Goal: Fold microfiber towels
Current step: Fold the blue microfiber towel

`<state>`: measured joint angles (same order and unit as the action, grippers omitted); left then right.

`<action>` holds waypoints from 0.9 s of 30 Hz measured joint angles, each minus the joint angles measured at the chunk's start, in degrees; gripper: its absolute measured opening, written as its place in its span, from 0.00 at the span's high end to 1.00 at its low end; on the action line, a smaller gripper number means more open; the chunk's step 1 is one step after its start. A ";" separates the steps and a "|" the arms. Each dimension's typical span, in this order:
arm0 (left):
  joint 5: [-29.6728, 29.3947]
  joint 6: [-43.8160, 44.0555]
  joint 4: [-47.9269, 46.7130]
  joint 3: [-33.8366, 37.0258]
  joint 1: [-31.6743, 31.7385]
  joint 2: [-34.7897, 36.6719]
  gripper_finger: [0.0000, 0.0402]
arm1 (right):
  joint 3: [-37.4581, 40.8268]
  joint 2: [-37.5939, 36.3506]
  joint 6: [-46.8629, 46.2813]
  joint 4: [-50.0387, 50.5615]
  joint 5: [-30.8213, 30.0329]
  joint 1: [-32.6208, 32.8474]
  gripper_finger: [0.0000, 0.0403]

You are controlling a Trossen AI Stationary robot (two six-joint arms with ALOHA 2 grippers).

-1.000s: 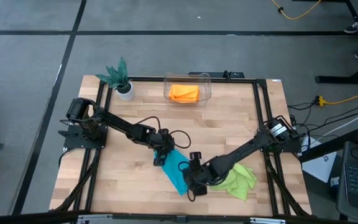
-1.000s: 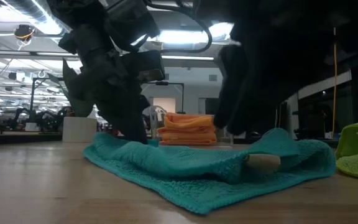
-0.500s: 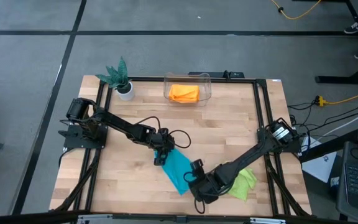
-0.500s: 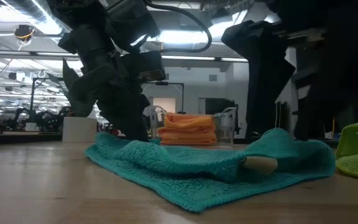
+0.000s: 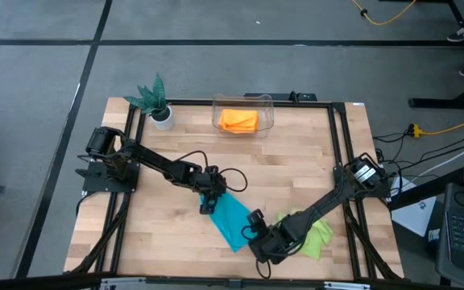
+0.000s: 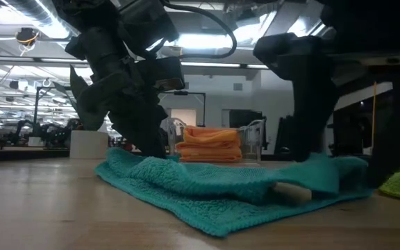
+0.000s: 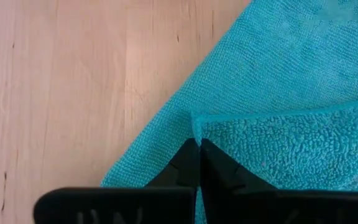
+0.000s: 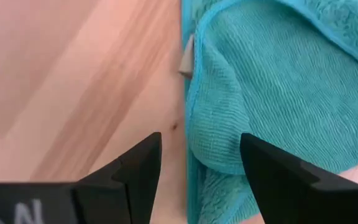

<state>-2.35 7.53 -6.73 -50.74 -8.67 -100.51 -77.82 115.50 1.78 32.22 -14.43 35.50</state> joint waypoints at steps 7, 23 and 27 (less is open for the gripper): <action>0.02 0.00 0.15 0.00 0.00 0.00 1.00 | 0.13 0.00 0.01 -1.07 -8.36 -0.10 0.45; 0.04 0.00 0.19 0.00 0.00 0.00 1.00 | 0.13 0.00 -11.24 -1.12 -26.46 -0.84 0.45; 0.04 0.66 0.21 0.00 0.00 -0.01 1.00 | 0.13 0.00 -12.13 -0.19 -27.12 -1.12 0.45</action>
<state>-2.31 8.18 -6.52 -50.74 -8.67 -100.52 -77.69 115.50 -10.36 32.03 -41.55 34.38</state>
